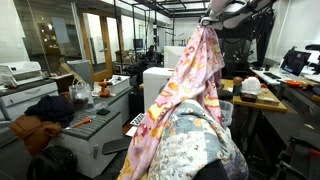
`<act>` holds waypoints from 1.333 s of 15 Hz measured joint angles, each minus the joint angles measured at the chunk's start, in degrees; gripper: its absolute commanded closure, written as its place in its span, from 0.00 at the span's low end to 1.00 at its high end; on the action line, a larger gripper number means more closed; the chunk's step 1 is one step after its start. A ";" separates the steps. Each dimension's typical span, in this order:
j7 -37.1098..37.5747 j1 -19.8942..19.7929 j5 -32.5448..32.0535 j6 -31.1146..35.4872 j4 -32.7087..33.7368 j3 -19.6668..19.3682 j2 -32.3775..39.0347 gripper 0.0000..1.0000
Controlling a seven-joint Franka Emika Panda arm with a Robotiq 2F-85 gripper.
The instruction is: Place the pink fleece blanket on the clear storage bin
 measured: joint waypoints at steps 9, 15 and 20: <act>6.53 4.44 -1.07 -21.36 18.05 -6.15 3.90 1.00; 11.08 3.69 -2.29 -27.07 25.80 -10.61 11.18 1.00; 11.40 0.62 -0.86 -27.10 30.32 -10.62 17.92 1.00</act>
